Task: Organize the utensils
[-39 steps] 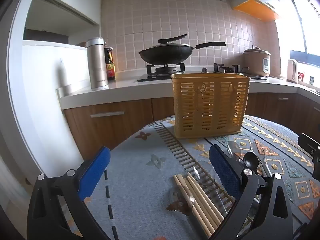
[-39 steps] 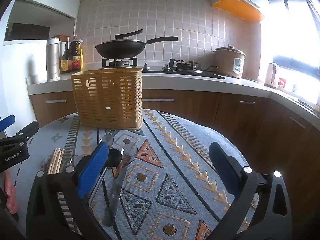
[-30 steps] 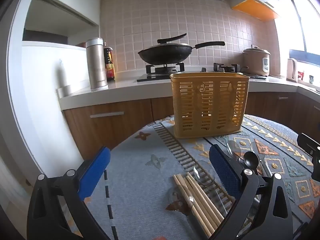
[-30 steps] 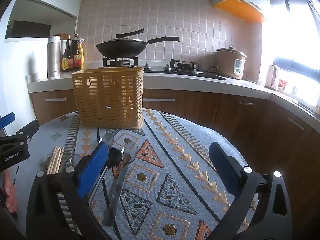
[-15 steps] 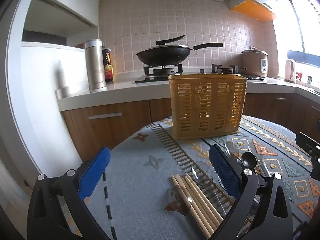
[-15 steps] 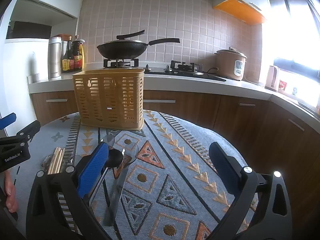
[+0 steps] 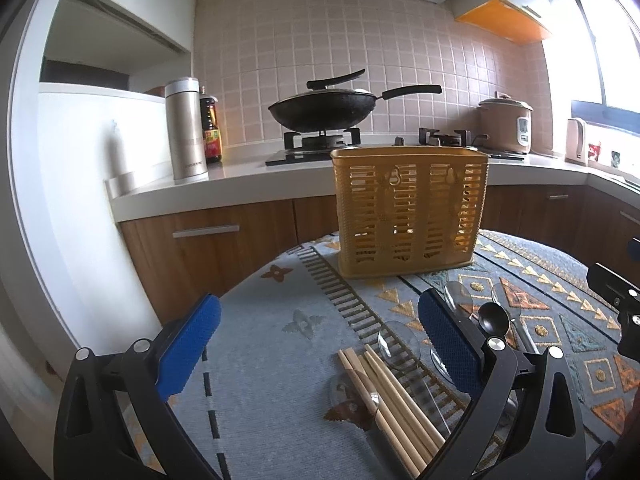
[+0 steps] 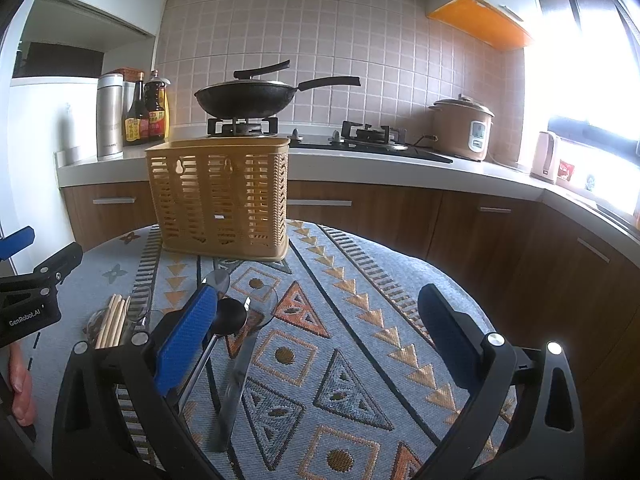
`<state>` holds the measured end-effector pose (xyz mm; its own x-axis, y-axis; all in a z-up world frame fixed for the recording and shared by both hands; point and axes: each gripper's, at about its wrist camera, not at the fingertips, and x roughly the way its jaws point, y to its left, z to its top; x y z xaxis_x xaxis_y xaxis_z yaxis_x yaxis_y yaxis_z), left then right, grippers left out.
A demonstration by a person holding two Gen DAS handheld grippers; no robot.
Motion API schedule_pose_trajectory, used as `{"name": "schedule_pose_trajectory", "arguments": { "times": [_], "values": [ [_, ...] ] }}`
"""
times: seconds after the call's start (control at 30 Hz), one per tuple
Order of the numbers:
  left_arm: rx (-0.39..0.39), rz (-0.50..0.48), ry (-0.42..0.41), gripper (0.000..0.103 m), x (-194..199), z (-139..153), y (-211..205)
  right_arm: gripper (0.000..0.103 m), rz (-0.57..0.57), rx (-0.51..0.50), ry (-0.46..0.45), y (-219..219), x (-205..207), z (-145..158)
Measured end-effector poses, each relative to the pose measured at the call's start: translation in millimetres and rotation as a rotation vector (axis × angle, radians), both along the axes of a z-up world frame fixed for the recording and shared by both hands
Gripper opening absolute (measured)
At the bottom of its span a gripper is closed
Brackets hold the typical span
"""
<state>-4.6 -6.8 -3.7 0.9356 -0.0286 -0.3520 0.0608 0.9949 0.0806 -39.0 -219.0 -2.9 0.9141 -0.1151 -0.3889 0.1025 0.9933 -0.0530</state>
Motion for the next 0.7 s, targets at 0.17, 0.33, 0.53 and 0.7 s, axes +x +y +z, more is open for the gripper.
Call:
{"name": "schedule_pose_trajectory", "arguments": {
  "times": [0.17, 0.33, 0.53, 0.7],
  "values": [
    [0.001, -0.003, 0.001, 0.096, 1.4, 0.2, 1.0, 0.096, 0.0, 0.0, -0.001, -0.5, 0.2, 0.0],
    [-0.014, -0.008, 0.009, 0.096, 3.3, 1.0, 4.8, 0.096, 0.0, 0.0, 0.0, -0.3, 0.4, 0.1],
    [-0.014, -0.012, 0.012, 0.096, 4.5, 1.0, 4.7, 0.096, -0.002, -0.001, 0.003, -1.6, 0.1, -0.5],
    [-0.029, -0.019, 0.025, 0.096, 7.2, -0.1, 7.9, 0.096, -0.024, -0.005, 0.002, -2.5, 1.2, -1.3]
  ]
}}
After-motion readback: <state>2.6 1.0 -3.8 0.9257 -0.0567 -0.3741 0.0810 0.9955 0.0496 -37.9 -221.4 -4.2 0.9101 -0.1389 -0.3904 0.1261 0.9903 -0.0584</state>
